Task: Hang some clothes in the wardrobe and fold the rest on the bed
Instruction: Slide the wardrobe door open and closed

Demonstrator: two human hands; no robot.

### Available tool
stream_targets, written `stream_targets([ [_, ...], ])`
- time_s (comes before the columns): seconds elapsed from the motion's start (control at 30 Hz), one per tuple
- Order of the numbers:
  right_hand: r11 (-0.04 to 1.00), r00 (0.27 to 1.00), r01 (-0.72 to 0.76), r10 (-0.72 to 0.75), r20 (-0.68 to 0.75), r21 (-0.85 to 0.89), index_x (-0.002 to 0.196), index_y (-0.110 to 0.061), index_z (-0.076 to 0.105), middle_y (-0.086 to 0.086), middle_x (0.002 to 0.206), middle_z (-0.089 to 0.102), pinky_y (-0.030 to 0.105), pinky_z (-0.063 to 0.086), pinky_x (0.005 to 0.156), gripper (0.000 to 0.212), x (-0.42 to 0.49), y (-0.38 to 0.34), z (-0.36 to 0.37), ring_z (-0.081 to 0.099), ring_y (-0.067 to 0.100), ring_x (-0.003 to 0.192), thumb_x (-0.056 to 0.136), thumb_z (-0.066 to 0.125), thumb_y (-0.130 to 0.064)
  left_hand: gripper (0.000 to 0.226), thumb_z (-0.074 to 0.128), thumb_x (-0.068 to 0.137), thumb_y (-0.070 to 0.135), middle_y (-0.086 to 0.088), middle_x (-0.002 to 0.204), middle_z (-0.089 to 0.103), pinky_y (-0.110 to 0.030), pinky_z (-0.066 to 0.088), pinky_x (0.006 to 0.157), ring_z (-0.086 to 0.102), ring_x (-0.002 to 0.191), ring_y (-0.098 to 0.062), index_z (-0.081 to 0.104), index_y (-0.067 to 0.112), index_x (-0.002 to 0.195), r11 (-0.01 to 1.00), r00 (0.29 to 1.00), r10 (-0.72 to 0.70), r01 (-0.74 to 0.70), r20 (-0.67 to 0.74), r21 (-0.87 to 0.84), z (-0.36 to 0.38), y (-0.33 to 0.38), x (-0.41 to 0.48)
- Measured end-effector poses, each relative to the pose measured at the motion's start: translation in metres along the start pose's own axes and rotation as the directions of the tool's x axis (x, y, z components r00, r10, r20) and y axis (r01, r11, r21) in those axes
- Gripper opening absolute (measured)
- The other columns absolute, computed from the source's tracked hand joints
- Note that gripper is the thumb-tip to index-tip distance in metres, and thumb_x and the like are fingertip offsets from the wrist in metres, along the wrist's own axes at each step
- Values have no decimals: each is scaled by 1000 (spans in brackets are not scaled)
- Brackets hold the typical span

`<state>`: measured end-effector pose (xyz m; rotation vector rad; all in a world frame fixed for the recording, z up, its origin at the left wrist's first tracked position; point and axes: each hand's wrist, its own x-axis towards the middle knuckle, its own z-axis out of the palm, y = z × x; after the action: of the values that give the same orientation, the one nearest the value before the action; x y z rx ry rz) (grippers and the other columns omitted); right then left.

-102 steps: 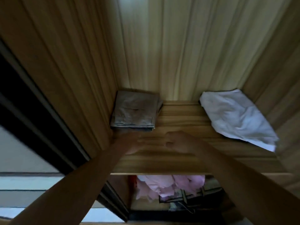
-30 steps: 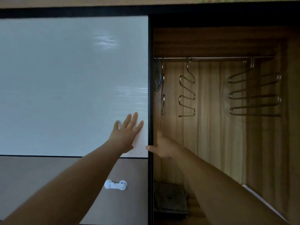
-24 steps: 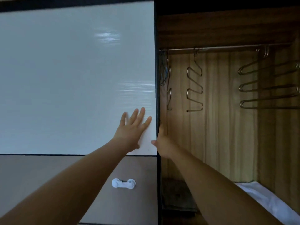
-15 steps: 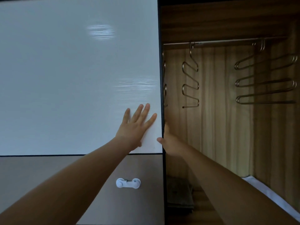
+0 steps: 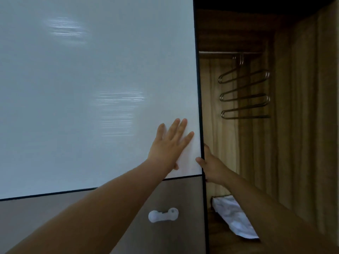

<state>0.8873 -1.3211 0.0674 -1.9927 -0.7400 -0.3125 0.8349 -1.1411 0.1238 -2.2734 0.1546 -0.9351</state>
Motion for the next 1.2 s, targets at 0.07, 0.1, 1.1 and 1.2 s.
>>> stream_targets([
  [0.07,997,995,-60,56,-87,-41,155,-26,17,-2,132,54,20,49,78,51,-5,26,-27,60,11,103,109,38,-30,132,74,74,65,-18,158,-37,-72,-5,113,-26,149,-38,-21,22,157,1000,999,26,-26,-18,7,-8,30,26],
  [0.1,993,988,-91,81,-135,-71,151,-24,23,-4,126,56,13,46,71,45,-8,40,-39,59,3,96,109,38,-29,131,73,74,67,-19,159,-35,-76,-7,110,-26,150,-38,-18,22,157,999,999,40,-40,-30,9,-13,45,38],
  [1.1,719,815,-573,451,-363,-393,117,-27,-57,4,135,-60,54,-8,123,128,-62,248,-238,-44,33,139,82,54,-79,85,43,97,62,-34,156,-28,-59,-11,120,-26,147,-47,4,22,161,949,894,227,-293,-386,-120,-83,335,288],
  [1.2,714,806,-586,466,-365,-383,140,-17,-47,9,147,-53,54,-4,124,132,-64,251,-250,-38,33,144,83,58,-75,84,43,98,61,-35,156,-27,-59,-13,120,-25,147,-47,5,20,161,944,892,241,-307,-383,-121,-87,344,295],
])
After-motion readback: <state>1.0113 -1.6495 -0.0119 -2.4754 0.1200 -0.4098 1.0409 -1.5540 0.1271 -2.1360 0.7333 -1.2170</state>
